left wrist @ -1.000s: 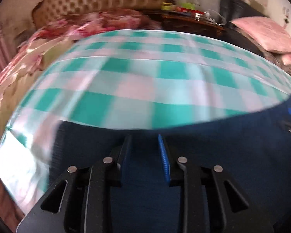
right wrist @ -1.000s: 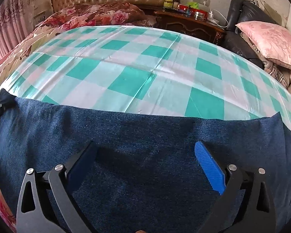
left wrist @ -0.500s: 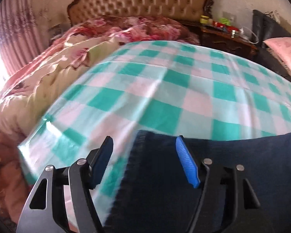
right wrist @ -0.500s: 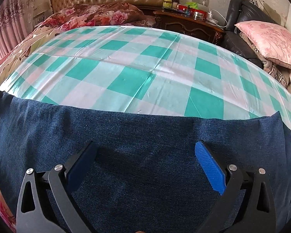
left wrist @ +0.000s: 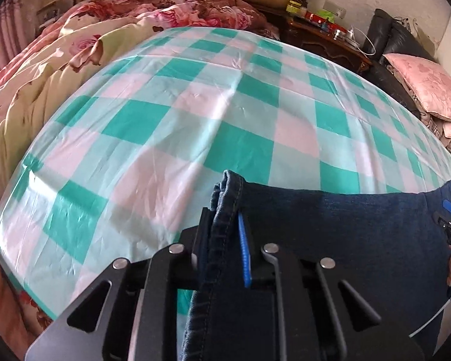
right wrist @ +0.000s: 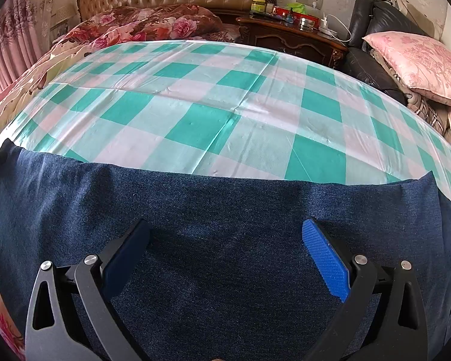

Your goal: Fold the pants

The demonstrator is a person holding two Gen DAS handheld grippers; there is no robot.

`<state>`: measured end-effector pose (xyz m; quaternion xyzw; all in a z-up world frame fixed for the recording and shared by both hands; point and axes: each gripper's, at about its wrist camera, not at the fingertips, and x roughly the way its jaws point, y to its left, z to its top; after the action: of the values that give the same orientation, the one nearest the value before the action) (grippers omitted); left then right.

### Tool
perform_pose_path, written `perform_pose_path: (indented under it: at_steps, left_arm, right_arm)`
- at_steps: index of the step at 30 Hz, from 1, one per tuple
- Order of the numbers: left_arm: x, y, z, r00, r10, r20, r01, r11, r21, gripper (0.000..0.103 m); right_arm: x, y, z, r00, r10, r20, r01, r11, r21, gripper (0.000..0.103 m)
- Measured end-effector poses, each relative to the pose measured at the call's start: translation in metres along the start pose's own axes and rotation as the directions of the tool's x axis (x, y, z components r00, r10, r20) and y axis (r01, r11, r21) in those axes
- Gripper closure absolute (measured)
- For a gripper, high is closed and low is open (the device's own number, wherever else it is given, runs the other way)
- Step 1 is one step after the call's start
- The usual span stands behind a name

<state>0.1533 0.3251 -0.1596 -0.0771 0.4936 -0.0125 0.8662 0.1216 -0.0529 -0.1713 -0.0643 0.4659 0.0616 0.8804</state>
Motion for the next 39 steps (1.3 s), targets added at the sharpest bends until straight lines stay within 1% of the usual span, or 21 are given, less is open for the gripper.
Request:
perform_pose_path:
  at_steps: [6,15,21,26,27,28,29,30,31,32,33,34,35,36,37,39]
  left_arm:
    - [0.003,-0.002,0.006,1.0,0.006,-0.002,-0.006,1.0,0.006,0.087]
    - [0.006,-0.001,0.009,1.0,0.009,0.011,-0.009,1.0,-0.029,0.086]
    - [0.005,-0.003,0.008,1.0,0.027,0.013,-0.027,0.999,-0.018,0.086]
    - [0.008,0.002,0.012,1.0,0.001,0.014,0.0,0.998,-0.06,0.085]
    - [0.007,0.001,0.012,1.0,0.009,0.012,-0.008,0.998,-0.061,0.081]
    - [0.003,0.0,0.01,0.999,0.032,0.015,-0.031,0.997,-0.064,0.077]
    - [-0.002,0.0,0.009,0.998,0.05,0.025,-0.048,0.997,-0.066,0.064]
    - [-0.011,-0.003,0.007,0.995,0.085,0.05,-0.082,0.994,-0.066,0.059]
    - [-0.029,-0.011,0.002,0.985,0.127,0.114,-0.121,0.991,-0.057,0.059]
    - [-0.038,-0.018,-0.002,0.98,0.13,0.147,-0.124,0.991,-0.054,0.059]
    - [-0.047,-0.027,-0.006,0.977,0.116,0.176,-0.109,0.993,-0.047,0.05]
    - [-0.052,-0.042,-0.012,0.978,0.095,0.187,-0.091,0.995,-0.029,0.043]
    - [-0.051,-0.054,-0.017,0.981,0.08,0.176,-0.079,0.997,-0.011,0.037]
    - [-0.047,-0.066,-0.02,0.986,0.063,0.152,-0.064,0.998,0.004,0.035]
    - [-0.039,-0.082,-0.026,0.991,0.066,0.119,-0.068,0.998,0.017,0.035]
    - [-0.029,-0.107,-0.033,0.985,0.129,0.113,-0.134,0.99,0.044,0.021]
  right_arm:
    - [0.0,0.0,0.001,1.0,-0.011,0.0,0.011,1.0,0.009,0.005]
    - [0.002,0.0,0.003,1.0,-0.016,-0.001,0.016,1.0,0.017,0.005]
    - [0.002,0.001,0.004,1.0,-0.021,-0.001,0.021,1.0,0.02,0.005]
    - [0.003,0.001,0.006,1.0,-0.023,-0.001,0.023,0.999,0.026,0.005]
    - [0.003,0.002,0.006,1.0,-0.023,-0.001,0.023,0.999,0.026,0.005]
    - [0.003,0.001,0.006,1.0,-0.021,-0.002,0.021,0.999,0.025,0.005]
    - [0.003,0.001,0.006,1.0,-0.021,-0.002,0.021,0.999,0.025,0.005]
    - [0.003,0.001,0.006,1.0,-0.022,-0.002,0.022,0.999,0.025,0.005]
    - [0.003,0.001,0.006,1.0,-0.024,-0.002,0.024,0.999,0.026,0.005]
    - [0.003,0.001,0.006,1.0,-0.025,-0.001,0.025,0.999,0.026,0.005]
    - [0.003,0.001,0.006,1.0,-0.028,-0.001,0.028,0.999,0.027,0.005]
    - [0.004,0.002,0.006,1.0,-0.03,-0.002,0.03,0.999,0.031,0.005]
    - [0.004,0.002,0.006,1.0,-0.029,-0.004,0.029,0.999,0.032,0.005]
    - [0.004,0.001,0.006,1.0,-0.027,-0.005,0.028,0.999,0.034,0.005]
    - [0.004,0.001,0.006,1.0,-0.027,-0.005,0.027,0.999,0.035,0.005]
    - [0.004,0.001,0.006,1.0,-0.025,-0.006,0.026,0.999,0.039,0.005]
